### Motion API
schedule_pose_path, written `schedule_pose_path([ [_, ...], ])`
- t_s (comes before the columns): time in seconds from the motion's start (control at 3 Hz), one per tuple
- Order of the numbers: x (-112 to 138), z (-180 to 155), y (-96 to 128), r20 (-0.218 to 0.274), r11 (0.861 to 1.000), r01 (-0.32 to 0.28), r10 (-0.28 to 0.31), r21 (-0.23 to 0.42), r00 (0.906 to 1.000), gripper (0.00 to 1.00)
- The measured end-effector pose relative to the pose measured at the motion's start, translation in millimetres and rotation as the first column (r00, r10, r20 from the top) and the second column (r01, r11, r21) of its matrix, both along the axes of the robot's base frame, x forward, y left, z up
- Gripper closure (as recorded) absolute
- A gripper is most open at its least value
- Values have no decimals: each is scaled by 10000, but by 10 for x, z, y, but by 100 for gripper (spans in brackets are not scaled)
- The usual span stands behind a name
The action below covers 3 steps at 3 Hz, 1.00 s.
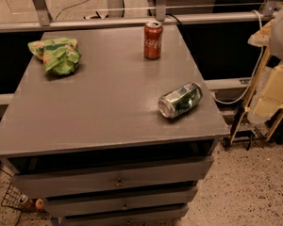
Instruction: Move green can near coke can
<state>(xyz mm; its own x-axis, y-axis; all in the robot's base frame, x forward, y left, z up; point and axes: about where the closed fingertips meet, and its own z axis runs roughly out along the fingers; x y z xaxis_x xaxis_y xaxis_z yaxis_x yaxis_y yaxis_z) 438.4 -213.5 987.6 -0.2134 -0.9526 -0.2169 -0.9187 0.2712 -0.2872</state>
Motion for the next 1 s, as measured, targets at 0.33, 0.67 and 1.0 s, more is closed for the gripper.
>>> schedule_pose_path([
  [0.33,0,1,0,2,10000,0,0,0,10000,0],
  [0.67,279,-114,50,121,9922,-1226,1223,246,9924,0],
  [1.0,647,-407,148,81,9539,-2847,2852,952,9584,0],
])
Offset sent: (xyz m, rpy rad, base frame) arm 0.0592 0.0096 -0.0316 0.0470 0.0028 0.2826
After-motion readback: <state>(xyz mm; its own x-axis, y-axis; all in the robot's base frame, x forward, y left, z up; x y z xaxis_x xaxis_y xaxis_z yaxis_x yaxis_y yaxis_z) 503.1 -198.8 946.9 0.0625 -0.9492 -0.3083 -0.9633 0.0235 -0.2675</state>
